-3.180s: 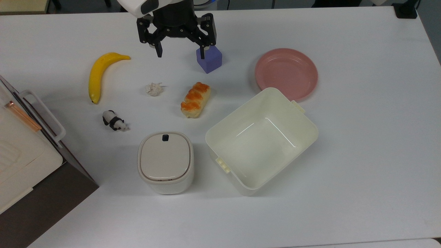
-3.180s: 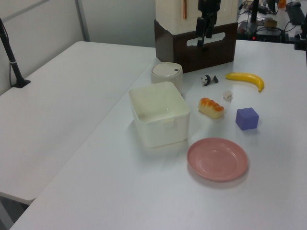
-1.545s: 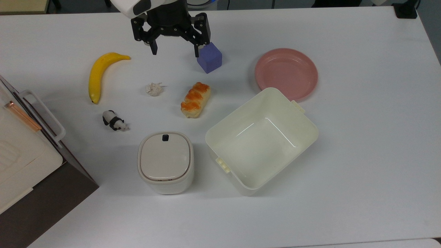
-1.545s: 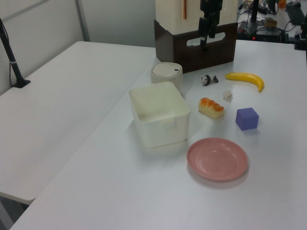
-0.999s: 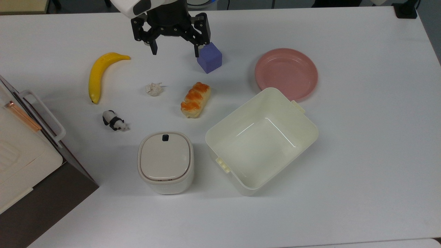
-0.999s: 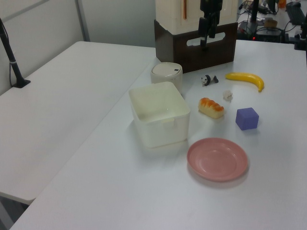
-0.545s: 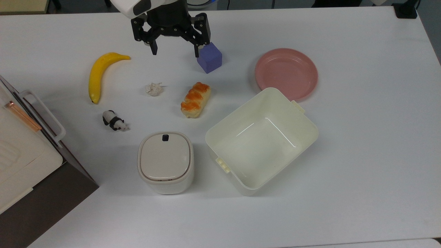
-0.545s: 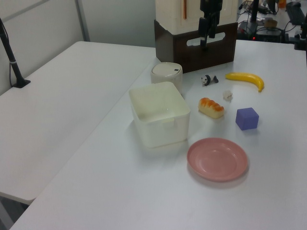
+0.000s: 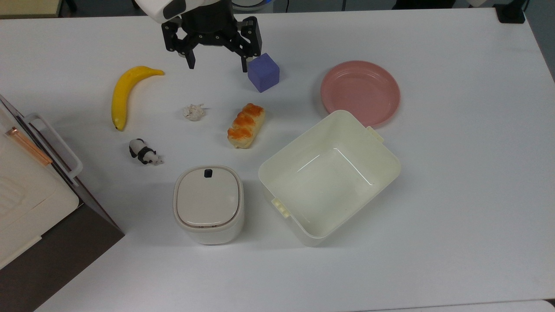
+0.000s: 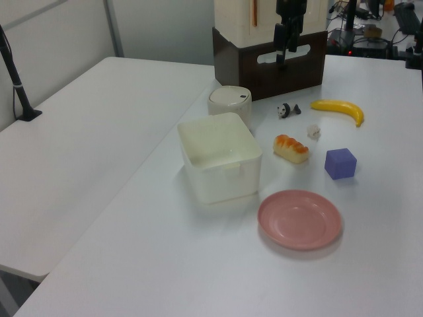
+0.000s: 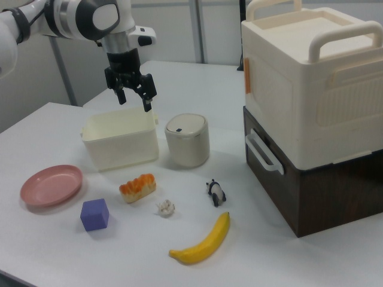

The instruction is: Open the trash can

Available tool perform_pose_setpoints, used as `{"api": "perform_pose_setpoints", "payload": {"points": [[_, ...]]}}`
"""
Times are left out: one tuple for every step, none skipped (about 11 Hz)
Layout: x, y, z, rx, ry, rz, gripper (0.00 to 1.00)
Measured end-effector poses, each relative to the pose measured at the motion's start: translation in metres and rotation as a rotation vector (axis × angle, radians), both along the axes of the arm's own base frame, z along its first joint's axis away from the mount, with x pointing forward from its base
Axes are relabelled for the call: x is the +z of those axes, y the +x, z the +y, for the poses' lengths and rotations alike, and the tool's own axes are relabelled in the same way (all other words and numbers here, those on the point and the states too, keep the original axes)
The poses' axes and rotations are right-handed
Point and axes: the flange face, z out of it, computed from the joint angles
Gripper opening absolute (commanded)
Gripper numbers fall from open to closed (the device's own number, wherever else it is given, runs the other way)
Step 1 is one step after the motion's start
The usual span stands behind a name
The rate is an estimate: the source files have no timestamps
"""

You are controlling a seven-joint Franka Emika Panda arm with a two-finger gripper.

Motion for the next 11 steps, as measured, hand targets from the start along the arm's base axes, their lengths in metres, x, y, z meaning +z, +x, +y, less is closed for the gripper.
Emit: {"api": "perform_pose_setpoints", "payload": {"points": [[0.0,0.0,-0.002,-0.003,0.0,0.0,1.0],[0.0,0.0,-0.002,-0.003,0.0,0.0,1.0],[-0.001,0.0,-0.002,-0.002,0.0,0.002,1.0],[-0.003,0.001,-0.001,0.001,-0.008,0.005,1.0],[-0.004,0.002,0.0,0.004,-0.01,0.007,1.0],[-0.004,0.002,0.002,0.015,-0.01,0.007,0.97],[-0.005,0.001,0.004,0.026,-0.009,0.013,0.76],[-0.007,-0.002,0.006,0.046,-0.009,0.043,0.5],[-0.008,-0.005,0.009,0.057,-0.007,0.06,0.39],[-0.008,-0.005,0.012,0.063,-0.006,0.063,0.27],[-0.008,-0.005,0.014,0.067,-0.006,0.063,0.14]]}}
